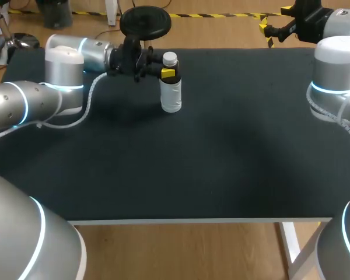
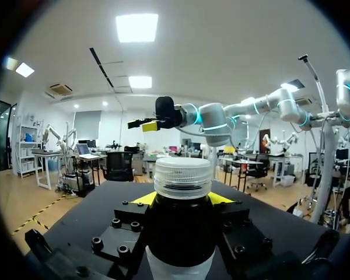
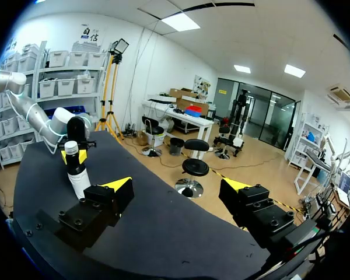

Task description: Unscrew the bottle cap

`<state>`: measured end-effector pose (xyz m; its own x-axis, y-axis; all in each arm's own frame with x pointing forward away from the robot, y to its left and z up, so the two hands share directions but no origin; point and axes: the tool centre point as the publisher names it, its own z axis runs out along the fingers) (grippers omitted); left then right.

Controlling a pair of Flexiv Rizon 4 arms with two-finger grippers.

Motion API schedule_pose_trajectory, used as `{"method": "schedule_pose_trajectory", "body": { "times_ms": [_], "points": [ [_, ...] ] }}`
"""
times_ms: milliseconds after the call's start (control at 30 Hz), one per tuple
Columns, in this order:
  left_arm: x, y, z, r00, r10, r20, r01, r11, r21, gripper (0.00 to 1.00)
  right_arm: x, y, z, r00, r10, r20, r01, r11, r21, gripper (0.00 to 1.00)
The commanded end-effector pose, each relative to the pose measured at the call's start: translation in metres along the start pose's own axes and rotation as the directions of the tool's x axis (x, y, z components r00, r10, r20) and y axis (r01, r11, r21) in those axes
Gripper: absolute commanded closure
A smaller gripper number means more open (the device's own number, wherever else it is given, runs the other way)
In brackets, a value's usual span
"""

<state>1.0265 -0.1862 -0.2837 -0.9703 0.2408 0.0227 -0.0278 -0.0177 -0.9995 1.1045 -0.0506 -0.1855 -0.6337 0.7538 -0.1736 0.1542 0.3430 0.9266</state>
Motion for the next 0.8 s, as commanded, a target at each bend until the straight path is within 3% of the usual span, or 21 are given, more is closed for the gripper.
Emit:
{"method": "schedule_pose_trajectory", "body": {
  "times_ms": [33, 633, 800],
  "points": [
    [0.002, -0.001, 0.001, 1.000, 0.003, 0.004, -0.003, 1.000, -0.002, 1.00, 0.000, 0.000, 0.000, 1.000, 0.000, 0.000, 0.000, 1.000, 0.000, 0.00],
    [0.002, -0.001, 0.001, 1.000, 0.003, 0.004, -0.003, 1.000, -0.002, 1.00, 0.000, 0.000, 0.000, 1.000, 0.000, 0.000, 0.000, 1.000, 0.000, 0.00],
    [0.002, -0.001, 0.001, 1.000, 0.003, 0.004, -0.003, 1.000, -0.002, 1.00, 0.024, 0.009, 0.012, 0.998, 0.007, -0.054, -0.010, 0.999, -0.054, 0.00]
  ]
}}
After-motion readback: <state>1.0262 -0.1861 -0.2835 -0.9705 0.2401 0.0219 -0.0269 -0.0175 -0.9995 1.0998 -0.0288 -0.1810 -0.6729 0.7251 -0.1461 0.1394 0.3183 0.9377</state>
